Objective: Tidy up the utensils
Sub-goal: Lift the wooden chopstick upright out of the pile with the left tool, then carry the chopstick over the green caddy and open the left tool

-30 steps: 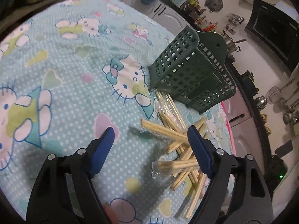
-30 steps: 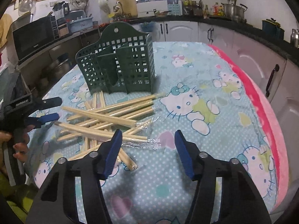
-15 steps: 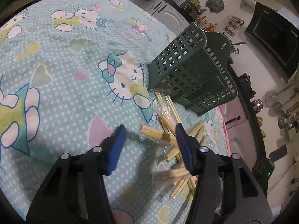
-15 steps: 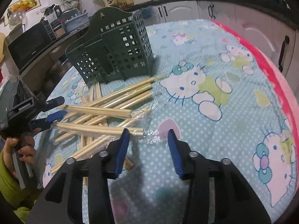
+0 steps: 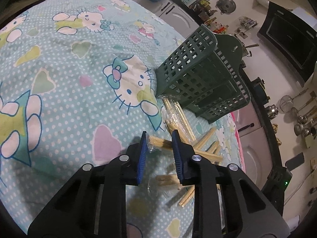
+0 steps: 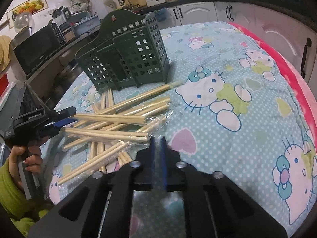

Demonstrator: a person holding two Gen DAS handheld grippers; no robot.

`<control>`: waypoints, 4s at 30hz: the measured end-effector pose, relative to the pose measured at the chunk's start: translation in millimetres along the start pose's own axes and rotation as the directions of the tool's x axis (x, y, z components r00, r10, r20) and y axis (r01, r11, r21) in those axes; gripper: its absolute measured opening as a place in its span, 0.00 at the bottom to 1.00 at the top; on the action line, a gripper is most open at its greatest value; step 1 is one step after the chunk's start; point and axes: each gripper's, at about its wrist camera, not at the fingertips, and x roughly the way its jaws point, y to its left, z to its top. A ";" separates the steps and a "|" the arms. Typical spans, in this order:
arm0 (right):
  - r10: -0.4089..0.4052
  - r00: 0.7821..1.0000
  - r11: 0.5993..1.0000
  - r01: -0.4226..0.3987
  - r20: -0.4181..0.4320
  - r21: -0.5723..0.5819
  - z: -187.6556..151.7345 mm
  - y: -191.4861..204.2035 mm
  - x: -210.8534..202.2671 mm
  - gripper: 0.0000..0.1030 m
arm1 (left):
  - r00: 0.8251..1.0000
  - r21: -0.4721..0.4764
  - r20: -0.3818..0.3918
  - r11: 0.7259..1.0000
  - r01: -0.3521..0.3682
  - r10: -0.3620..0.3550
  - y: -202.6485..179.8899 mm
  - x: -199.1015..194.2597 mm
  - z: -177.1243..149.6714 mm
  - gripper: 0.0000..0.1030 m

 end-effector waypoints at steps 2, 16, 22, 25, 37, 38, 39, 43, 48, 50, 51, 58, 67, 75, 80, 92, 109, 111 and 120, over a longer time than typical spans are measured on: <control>-0.002 1.000 1.000 0.002 0.009 -0.018 0.5 3.1 -2.5 0.02 | 1.000 0.001 0.001 1.000 0.010 -0.010 -0.4 -1.4 0.7 0.16; -0.019 0.991 0.988 0.039 0.136 -0.152 27.6 37.6 -35.5 0.02 | 0.995 0.104 0.084 0.994 0.046 -0.054 -29.2 -28.9 12.7 0.10; 0.001 0.987 0.975 0.035 0.164 -0.219 39.1 60.2 -43.0 0.01 | 0.990 0.173 0.114 0.983 0.063 -0.084 -54.7 -40.6 21.1 0.07; 0.019 0.984 0.970 0.025 0.179 -0.242 45.1 69.9 -46.0 0.01 | 0.987 0.199 0.124 0.977 0.073 -0.099 -65.4 -44.1 24.5 0.06; 0.095 0.960 0.955 -0.012 0.265 -0.298 74.1 99.0 -66.6 0.01 | 0.972 0.278 0.155 0.952 0.130 -0.178 -106.4 -59.7 40.9 0.03; 0.102 0.957 0.954 -0.017 0.273 -0.298 76.6 101.6 -69.3 0.01 | 0.970 0.284 0.157 0.949 0.134 -0.184 -110.6 -60.9 42.0 0.02; 0.107 0.954 0.954 -0.019 0.279 -0.300 78.7 103.2 -71.6 0.01 | 0.968 0.290 0.160 0.946 0.142 -0.194 -114.3 -62.8 43.9 0.02; 0.125 0.943 0.949 -0.023 0.308 -0.314 87.2 111.1 -81.0 0.01 | 0.959 0.308 0.169 0.937 0.166 -0.226 -126.0 -69.6 48.7 0.02; 0.137 0.930 0.949 -0.025 0.340 -0.314 96.4 116.6 -90.9 0.01 | 0.951 0.331 0.175 0.925 0.187 -0.255 -141.2 -75.2 54.0 0.02; 0.140 0.924 0.949 -0.023 0.357 -0.313 102.1 117.5 -95.6 0.01 | 0.947 0.341 0.182 0.921 0.191 -0.264 -146.5 -77.3 56.2 0.02; 0.141 0.921 0.949 -0.022 0.364 -0.314 104.3 118.2 -98.0 0.01 | 0.945 0.344 0.185 0.919 0.194 -0.269 -149.2 -78.4 57.6 0.02; 0.134 0.890 0.949 0.012 0.436 -0.316 130.4 120.8 -119.1 0.01 | 0.931 0.347 0.226 0.917 0.197 -0.285 -162.4 -87.5 76.2 0.02; 0.100 0.856 0.955 0.060 0.507 -0.290 174.4 116.6 -132.8 0.01 | 0.905 0.367 0.290 0.909 0.196 -0.312 -190.7 -102.5 110.8 0.02; 0.061 0.846 0.959 0.097 0.529 -0.266 208.1 119.8 -123.0 0.01 | 0.901 0.387 0.312 0.906 0.169 -0.302 -206.5 -98.6 131.3 0.02; 0.039 0.848 0.961 0.112 0.529 -0.251 217.7 120.7 -109.5 0.01 | 0.904 0.392 0.320 0.908 0.148 -0.285 -209.9 -91.1 140.2 0.03; -0.004 0.870 0.973 0.118 0.493 -0.199 222.2 109.5 -75.6 0.01 | 0.913 0.390 0.327 0.915 0.105 -0.244 -203.3 -70.8 145.2 0.03; 0.005 0.923 0.991 0.048 0.386 -0.128 205.9 86.1 -43.3 0.07 | 0.946 0.328 0.265 0.940 0.092 -0.186 -175.9 -42.2 139.2 0.14; 0.004 0.927 0.991 0.046 0.375 -0.123 203.9 83.8 -41.9 0.13 | 0.947 0.325 0.264 0.941 0.091 -0.183 -171.7 -43.2 138.0 0.28; -0.011 0.927 0.994 0.051 0.376 -0.097 192.1 75.3 -48.7 0.37 | 0.937 0.322 0.299 0.943 0.080 -0.182 -160.7 -58.7 131.2 0.72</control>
